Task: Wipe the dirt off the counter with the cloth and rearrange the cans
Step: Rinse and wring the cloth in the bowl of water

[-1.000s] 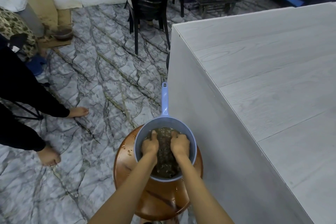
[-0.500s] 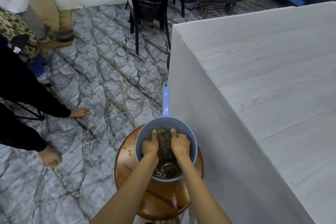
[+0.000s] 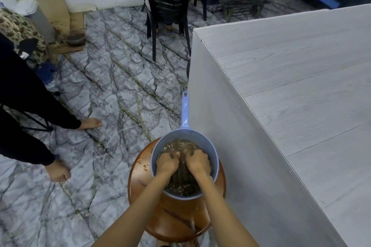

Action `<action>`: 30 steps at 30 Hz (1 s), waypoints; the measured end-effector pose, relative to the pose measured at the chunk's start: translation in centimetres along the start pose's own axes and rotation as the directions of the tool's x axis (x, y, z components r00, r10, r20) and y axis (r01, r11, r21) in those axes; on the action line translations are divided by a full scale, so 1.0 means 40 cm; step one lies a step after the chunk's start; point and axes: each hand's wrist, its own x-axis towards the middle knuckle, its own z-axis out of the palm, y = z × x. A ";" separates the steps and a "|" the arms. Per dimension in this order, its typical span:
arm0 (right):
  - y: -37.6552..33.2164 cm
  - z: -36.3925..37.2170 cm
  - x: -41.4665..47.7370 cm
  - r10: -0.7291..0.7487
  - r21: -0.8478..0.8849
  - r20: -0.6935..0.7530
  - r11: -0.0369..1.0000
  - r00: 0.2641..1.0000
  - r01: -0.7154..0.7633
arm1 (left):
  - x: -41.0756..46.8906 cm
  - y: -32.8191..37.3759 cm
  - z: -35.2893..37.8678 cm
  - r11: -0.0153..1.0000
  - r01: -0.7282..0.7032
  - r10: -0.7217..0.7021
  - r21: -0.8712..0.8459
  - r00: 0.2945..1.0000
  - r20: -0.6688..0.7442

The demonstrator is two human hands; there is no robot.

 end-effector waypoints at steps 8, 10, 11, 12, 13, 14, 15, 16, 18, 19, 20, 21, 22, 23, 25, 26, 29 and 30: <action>0.041 -0.053 -0.029 -0.064 0.635 0.176 0.770 0.982 -0.064 | -0.029 0.013 -0.038 0.757 -0.009 0.206 -0.653 0.952 0.225; 0.053 -0.079 -0.031 -0.094 0.625 0.309 0.770 0.946 -0.128 | -0.044 0.017 -0.061 0.710 -0.041 0.304 -0.703 0.918 0.253; 0.056 -0.099 -0.030 -0.149 0.609 0.388 0.783 0.909 -0.132 | -0.052 0.018 -0.074 0.699 -0.075 0.357 -0.711 0.898 0.256; 0.058 -0.120 -0.026 -0.218 0.589 0.473 0.798 0.854 -0.122 | -0.059 0.017 -0.088 0.684 -0.100 0.410 -0.722 0.872 0.267; 0.058 -0.141 -0.022 -0.280 0.562 0.551 0.821 0.786 -0.102 | -0.065 0.017 -0.104 0.670 -0.112 0.458 -0.734 0.840 0.290; 0.052 -0.160 -0.021 -0.324 0.520 0.617 0.852 0.717 -0.063 | -0.071 0.019 -0.120 0.655 -0.111 0.505 -0.748 0.800 0.324; 0.041 -0.175 -0.022 -0.356 0.469 0.673 0.883 0.649 -0.002 | -0.073 0.022 -0.134 0.643 -0.106 0.557 -0.759 0.744 0.369; 0.027 -0.184 -0.022 -0.384 0.423 0.723 0.903 0.574 0.072 | -0.076 0.030 -0.148 0.640 -0.091 0.603 -0.763 0.675 0.426; -0.002 -0.194 -0.020 -0.404 0.368 0.826 0.915 0.392 0.169 | -0.079 0.053 -0.165 0.665 -0.048 0.645 -0.745 0.540 0.541; -0.013 -0.194 -0.018 -0.396 0.360 0.862 0.918 0.316 0.169 | -0.076 0.064 -0.167 0.683 -0.032 0.645 -0.729 0.494 0.583; -0.019 -0.192 -0.013 -0.385 0.360 0.882 0.922 0.273 0.141 | -0.073 0.076 -0.167 0.700 -0.028 0.641 -0.714 0.466 0.610; -0.021 -0.188 -0.008 -0.376 0.362 0.886 0.927 0.271 0.102 | -0.069 0.085 -0.165 0.709 -0.037 0.640 -0.704 0.453 0.620; -0.022 -0.182 -0.003 -0.372 0.371 0.878 0.927 0.303 0.062 | -0.065 0.093 -0.160 0.707 -0.050 0.645 -0.705 0.453 0.615; -0.023 -0.173 0.000 -0.376 0.389 0.863 0.921 0.336 0.031 | -0.061 0.097 -0.151 0.697 -0.062 0.655 -0.715 0.462 0.598; -0.025 -0.152 -0.001 -0.432 0.440 0.842 0.896 0.322 0.052 | -0.057 0.101 -0.127 0.670 -0.085 0.652 -0.737 0.542 0.530; -0.024 -0.142 -0.002 -0.462 0.460 0.837 0.884 0.293 0.083 | -0.058 0.102 -0.112 0.657 -0.101 0.637 -0.747 0.604 0.478; -0.012 -0.120 -0.008 -0.450 0.456 0.791 0.885 0.415 0.092 | -0.060 0.106 -0.068 0.641 -0.158 0.571 -0.751 0.752 0.329; -0.007 -0.113 -0.014 -0.451 0.460 0.749 0.881 0.486 0.108 | -0.062 0.108 -0.058 0.652 -0.187 0.546 -0.734 0.788 0.284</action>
